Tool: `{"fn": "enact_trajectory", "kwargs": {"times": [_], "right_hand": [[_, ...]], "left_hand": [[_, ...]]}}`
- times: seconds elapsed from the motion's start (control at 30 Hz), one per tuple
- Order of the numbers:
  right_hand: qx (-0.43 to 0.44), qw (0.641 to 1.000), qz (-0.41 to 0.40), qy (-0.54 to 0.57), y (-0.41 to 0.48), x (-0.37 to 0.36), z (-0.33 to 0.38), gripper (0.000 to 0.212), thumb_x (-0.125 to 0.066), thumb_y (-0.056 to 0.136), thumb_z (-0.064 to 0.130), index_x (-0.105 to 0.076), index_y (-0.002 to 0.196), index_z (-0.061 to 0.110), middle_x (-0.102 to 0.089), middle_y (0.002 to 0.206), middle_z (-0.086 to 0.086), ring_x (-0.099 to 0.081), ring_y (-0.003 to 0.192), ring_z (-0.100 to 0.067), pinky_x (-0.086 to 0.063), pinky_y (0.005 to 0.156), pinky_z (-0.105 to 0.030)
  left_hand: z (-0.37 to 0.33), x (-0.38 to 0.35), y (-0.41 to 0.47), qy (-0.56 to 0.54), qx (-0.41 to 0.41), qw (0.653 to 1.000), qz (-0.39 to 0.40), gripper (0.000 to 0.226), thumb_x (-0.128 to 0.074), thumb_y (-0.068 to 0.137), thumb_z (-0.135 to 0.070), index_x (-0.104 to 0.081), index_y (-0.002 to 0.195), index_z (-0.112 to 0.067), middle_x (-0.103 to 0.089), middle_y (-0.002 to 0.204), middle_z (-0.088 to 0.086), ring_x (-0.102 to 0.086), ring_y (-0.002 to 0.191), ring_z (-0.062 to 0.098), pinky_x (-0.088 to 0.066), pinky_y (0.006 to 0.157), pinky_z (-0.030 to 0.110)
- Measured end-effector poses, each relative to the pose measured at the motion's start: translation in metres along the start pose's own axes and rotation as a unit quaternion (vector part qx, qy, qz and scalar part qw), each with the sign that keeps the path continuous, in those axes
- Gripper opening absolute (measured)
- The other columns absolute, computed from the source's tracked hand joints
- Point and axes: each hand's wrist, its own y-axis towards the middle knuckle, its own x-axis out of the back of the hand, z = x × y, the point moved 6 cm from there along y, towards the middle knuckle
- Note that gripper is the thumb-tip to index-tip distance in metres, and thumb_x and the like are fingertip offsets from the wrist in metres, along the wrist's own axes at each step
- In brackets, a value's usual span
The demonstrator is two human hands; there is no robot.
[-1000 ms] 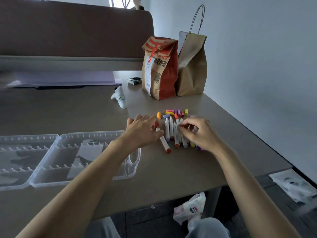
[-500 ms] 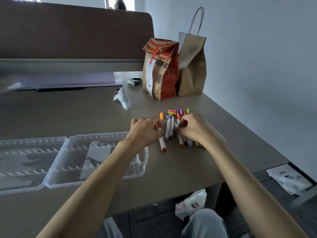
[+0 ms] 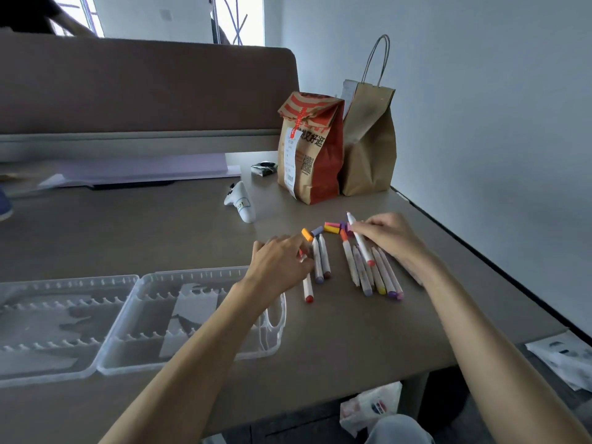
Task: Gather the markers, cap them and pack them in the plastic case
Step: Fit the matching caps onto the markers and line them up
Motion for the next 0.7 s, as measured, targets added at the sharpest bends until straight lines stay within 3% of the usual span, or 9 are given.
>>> {"fn": "enact_trajectory", "kwargs": {"times": [0.1,0.2,0.3,0.4,0.57,0.7], "right_hand": [[0.029,0.992,-0.023,0.121,0.005,0.021,0.0,0.025,-0.07,0.087,0.02,-0.07,0.078,-0.004,-0.064,0.06,-0.002,-0.057,0.054,-0.011,-0.045,0.049,-0.016],[0.029,0.982,-0.049,0.181,0.011,0.033,-0.014,0.015,-0.072,0.087,0.018,-0.071,0.083,0.003,-0.068,0.064,0.001,-0.067,0.058,-0.013,-0.048,0.048,-0.018],[0.022,0.978,-0.046,0.205,0.013,0.035,-0.025,0.015,-0.072,0.087,0.02,-0.071,0.088,0.005,-0.071,0.075,-0.006,-0.072,0.066,-0.021,-0.049,0.048,-0.018],[0.016,0.97,-0.052,0.235,0.008,0.038,-0.026,0.014,-0.07,0.089,0.017,-0.07,0.091,0.004,-0.071,0.074,-0.003,-0.068,0.057,-0.008,-0.048,0.049,-0.015],[0.0,0.954,-0.091,0.286,0.009,0.051,-0.032,0.011,-0.069,0.089,0.023,-0.072,0.083,0.015,-0.073,0.08,-0.003,-0.062,0.055,-0.004,-0.043,0.059,-0.025],[-0.009,0.946,-0.086,0.311,0.01,0.052,-0.033,0.012,-0.069,0.088,0.023,-0.071,0.081,0.014,-0.073,0.079,-0.004,-0.06,0.062,-0.01,-0.039,0.06,-0.03]], "left_hand": [[-0.013,0.006,0.013,0.023,-0.033,0.999,-0.018,0.02,-0.05,0.088,-0.025,-0.061,0.103,-0.023,-0.059,0.097,-0.007,-0.055,0.102,0.02,-0.032,0.084,0.033],[-0.038,0.005,0.036,0.007,-0.105,0.994,0.013,0.026,-0.05,0.091,-0.018,-0.063,0.114,-0.019,-0.063,0.109,0.002,-0.055,0.106,0.024,-0.044,0.088,0.035],[-0.058,-0.005,0.064,0.035,-0.168,0.983,0.063,0.026,-0.051,0.095,-0.019,-0.06,0.12,-0.019,-0.058,0.116,0.004,-0.051,0.11,0.021,-0.043,0.086,0.034],[-0.065,-0.021,0.083,0.117,-0.223,0.962,0.108,0.025,-0.054,0.095,-0.026,-0.064,0.118,-0.028,-0.055,0.111,-0.002,-0.047,0.109,0.016,-0.041,0.079,0.03],[-0.065,-0.036,0.097,0.176,-0.253,0.945,0.107,0.021,-0.054,0.095,-0.024,-0.063,0.114,-0.027,-0.053,0.102,-0.003,-0.051,0.103,0.016,-0.035,0.07,0.028],[-0.065,-0.035,0.098,0.181,-0.252,0.945,0.1,0.022,-0.056,0.094,-0.028,-0.061,0.114,-0.021,-0.048,0.108,0.0,-0.049,0.103,0.017,-0.037,0.073,0.029]]}}
